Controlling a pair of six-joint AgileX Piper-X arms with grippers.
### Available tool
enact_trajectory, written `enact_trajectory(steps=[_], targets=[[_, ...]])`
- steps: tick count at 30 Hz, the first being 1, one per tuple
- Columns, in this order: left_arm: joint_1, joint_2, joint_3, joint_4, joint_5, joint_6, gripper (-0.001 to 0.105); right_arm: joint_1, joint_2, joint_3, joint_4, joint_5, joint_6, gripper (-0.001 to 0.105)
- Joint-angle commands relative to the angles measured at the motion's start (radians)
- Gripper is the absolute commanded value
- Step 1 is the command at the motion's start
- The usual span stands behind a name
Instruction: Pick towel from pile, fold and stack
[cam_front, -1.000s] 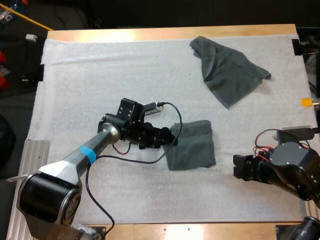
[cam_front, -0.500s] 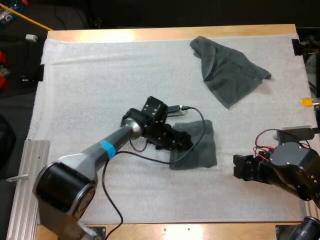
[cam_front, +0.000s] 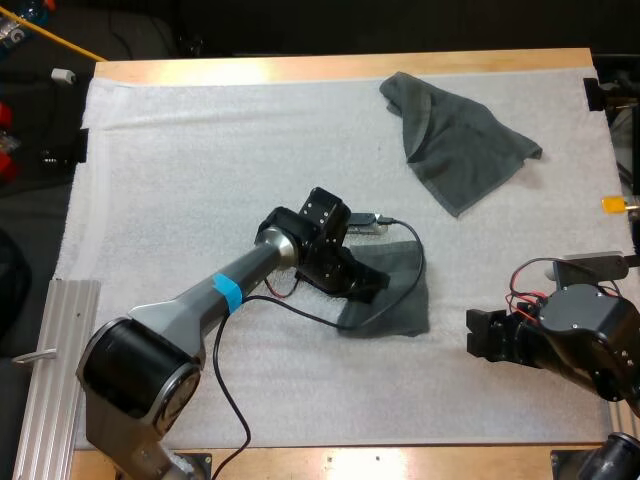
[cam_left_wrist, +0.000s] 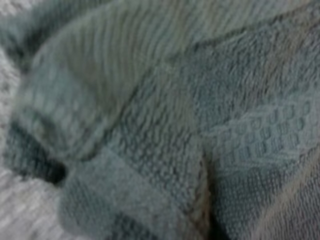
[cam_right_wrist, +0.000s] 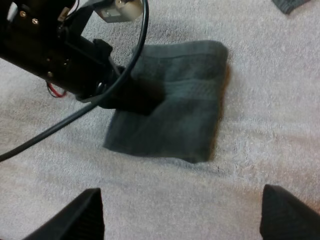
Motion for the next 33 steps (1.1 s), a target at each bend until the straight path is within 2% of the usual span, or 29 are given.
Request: enact_trajectory(steps=[1, 7, 15, 24, 30, 33], targets=[[0.015, -0.024, -0.015, 0.049, -0.056, 0.042, 0.000, -0.003, 0.000, 0.001, 0.002, 0.008, -0.008, 0.063], [0.140, -0.043, -0.025, 0.213, -0.235, 0.205, 0.000, -0.003, 0.000, 0.001, 0.002, 0.008, -0.008, 0.063], [0.384, -0.043, -0.025, 0.325, -0.397, 0.343, 0.000, -0.003, 0.000, 0.001, 0.002, 0.008, -0.008, 0.063], [0.605, -0.043, -0.025, 0.332, -0.547, 0.395, 0.000, -0.003, 0.000, 0.001, 0.002, 0.007, -0.008, 0.063], [0.693, -0.045, -0.025, 0.325, -0.622, 0.395, 0.000, -0.003, 0.000, 0.001, 0.002, 0.000, -0.008, 0.063], [0.711, -0.051, -0.025, 0.320, -0.628, 0.404, 0.000, -0.003, 0.000, 0.001, 0.002, -0.001, -0.008, 0.063]])
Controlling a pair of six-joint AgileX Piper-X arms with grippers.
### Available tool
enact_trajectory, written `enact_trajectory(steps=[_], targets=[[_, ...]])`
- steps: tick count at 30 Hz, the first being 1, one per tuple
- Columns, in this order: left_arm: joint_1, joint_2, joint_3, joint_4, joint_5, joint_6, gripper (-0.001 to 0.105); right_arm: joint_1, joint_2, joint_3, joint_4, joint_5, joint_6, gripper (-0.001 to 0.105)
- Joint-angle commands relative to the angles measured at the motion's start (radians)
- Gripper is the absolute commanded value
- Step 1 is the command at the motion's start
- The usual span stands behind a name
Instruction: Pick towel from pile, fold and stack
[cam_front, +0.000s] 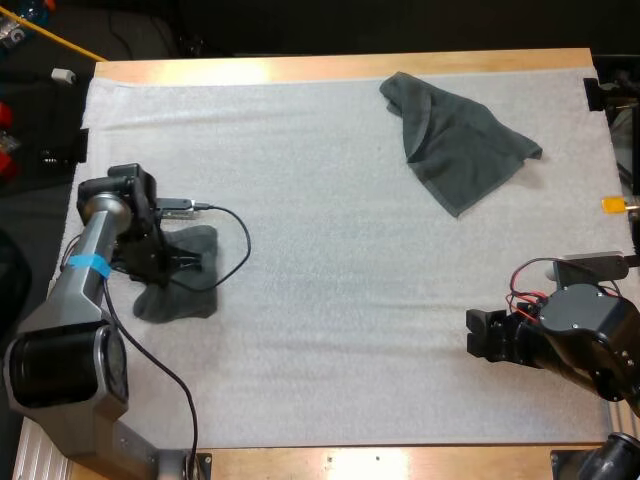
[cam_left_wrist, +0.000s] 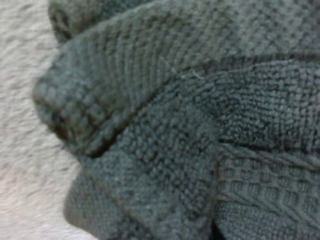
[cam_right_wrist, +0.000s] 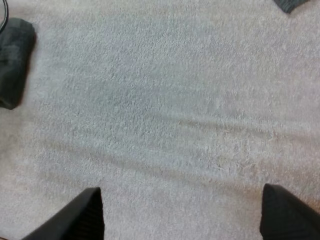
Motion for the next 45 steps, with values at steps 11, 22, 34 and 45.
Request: enact_trajectory(steps=[11, 22, 34, 45], targets=[[0.001, -0.097, -0.009, -0.047, 0.013, 0.052, 0.068, -0.003, 0.000, 0.001, 0.002, -0.021, -0.008, 0.063], [0.001, -0.246, -0.014, 0.020, 0.118, 0.020, 0.062, -0.003, 0.000, 0.001, 0.002, -0.021, -0.008, 0.063], [0.004, -0.184, 0.101, -0.020, 0.164, 0.014, 0.062, -0.003, 0.000, 0.001, 0.002, -0.021, -0.008, 0.063], [0.004, -0.042, 0.113, -0.042, 0.194, 0.006, 0.062, -0.003, 0.000, 0.001, 0.002, -0.021, -0.008, 0.063]])
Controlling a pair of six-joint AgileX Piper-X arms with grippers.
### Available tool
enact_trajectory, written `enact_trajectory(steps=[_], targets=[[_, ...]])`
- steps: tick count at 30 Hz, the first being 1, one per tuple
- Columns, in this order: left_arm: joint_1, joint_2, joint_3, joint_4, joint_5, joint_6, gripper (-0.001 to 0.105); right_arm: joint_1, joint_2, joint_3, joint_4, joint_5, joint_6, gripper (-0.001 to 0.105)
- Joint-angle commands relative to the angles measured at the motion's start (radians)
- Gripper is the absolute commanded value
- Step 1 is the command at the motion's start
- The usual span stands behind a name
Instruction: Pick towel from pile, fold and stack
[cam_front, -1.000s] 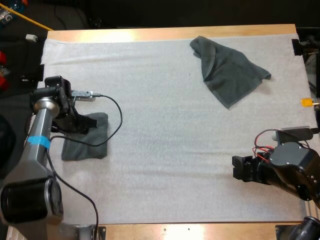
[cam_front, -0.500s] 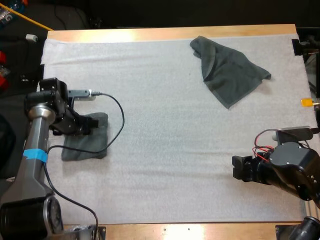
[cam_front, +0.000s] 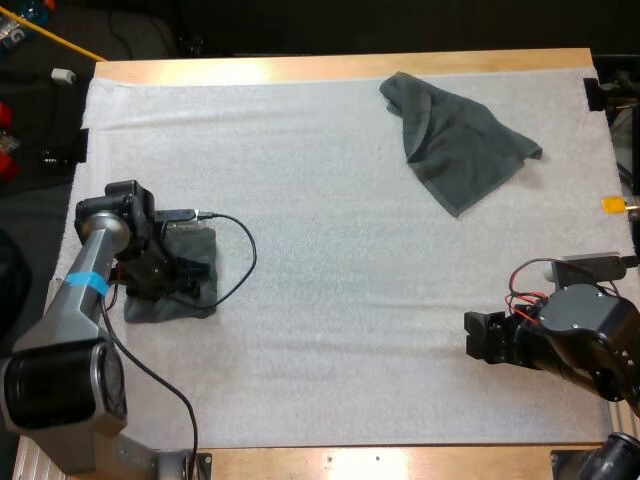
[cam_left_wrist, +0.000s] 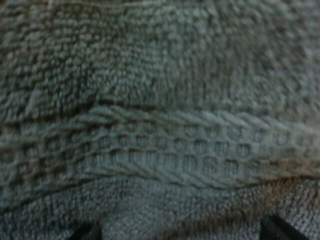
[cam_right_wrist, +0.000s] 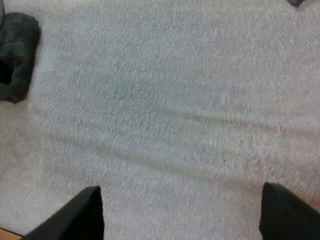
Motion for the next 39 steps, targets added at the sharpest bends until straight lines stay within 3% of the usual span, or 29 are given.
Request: enact_trajectory(steps=[1, 7, 16, 29, 39], targets=[[-0.002, 0.020, 0.005, 0.008, 0.006, -0.010, 0.062, -0.003, 0.000, 0.001, 0.002, 0.000, -0.008, 0.063], [-0.002, 0.004, -0.010, -0.009, 0.006, -0.010, 0.062, -0.003, 0.000, 0.001, 0.002, 0.000, -0.008, 0.063], [-0.002, -0.047, -0.126, -0.083, 0.075, -0.032, 0.062, -0.003, 0.000, 0.001, 0.002, 0.000, -0.008, 0.063], [-0.002, 0.069, -0.131, -0.196, 0.073, -0.097, 0.062, -0.003, 0.000, 0.001, 0.002, 0.000, -0.008, 0.063], [-0.002, 0.037, -0.135, -0.156, 0.073, -0.099, 0.062, -0.003, 0.000, 0.001, 0.002, 0.000, -0.008, 0.063]])
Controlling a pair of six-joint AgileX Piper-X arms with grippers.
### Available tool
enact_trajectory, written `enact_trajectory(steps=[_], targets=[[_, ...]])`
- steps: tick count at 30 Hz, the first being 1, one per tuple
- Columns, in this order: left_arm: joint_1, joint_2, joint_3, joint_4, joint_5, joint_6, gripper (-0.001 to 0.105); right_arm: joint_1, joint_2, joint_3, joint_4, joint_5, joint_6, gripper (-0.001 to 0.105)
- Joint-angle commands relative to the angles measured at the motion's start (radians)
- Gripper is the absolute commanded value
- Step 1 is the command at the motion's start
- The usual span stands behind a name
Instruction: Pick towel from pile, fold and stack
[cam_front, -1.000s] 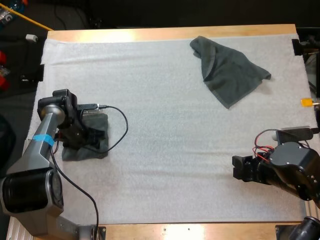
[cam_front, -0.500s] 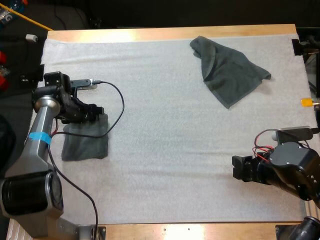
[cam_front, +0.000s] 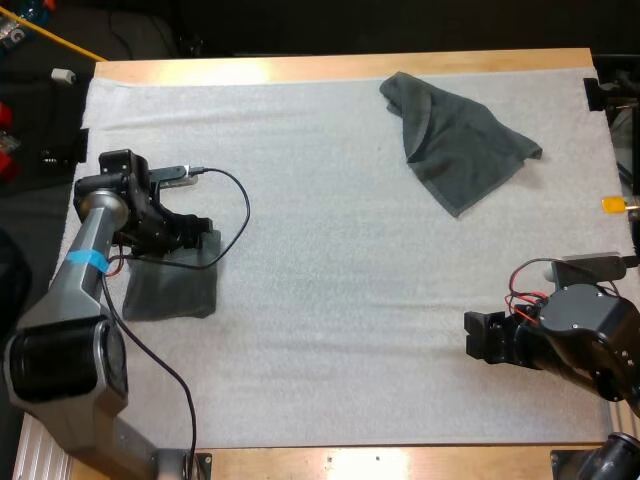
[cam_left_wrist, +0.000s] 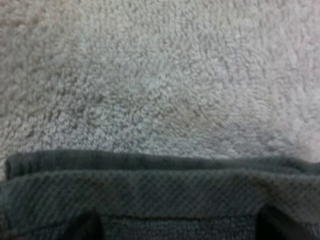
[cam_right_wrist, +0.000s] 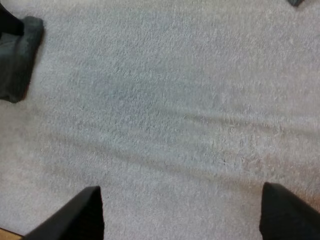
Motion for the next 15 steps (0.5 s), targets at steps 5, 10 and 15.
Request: enact_trajectory(steps=[5, 10, 15], targets=[[-0.002, -0.156, -0.002, 0.014, -0.002, -0.008, 0.062, -0.003, 0.000, 0.001, 0.002, 0.000, -0.008, 0.063], [-0.002, -0.315, -0.002, 0.052, -0.002, -0.008, 0.062, -0.003, 0.000, 0.001, -0.005, 0.000, -0.008, 0.063], [-0.005, -0.462, -0.002, 0.133, 0.000, 0.003, 0.062, -0.003, 0.000, 0.001, -0.065, 0.000, -0.015, 0.063]])
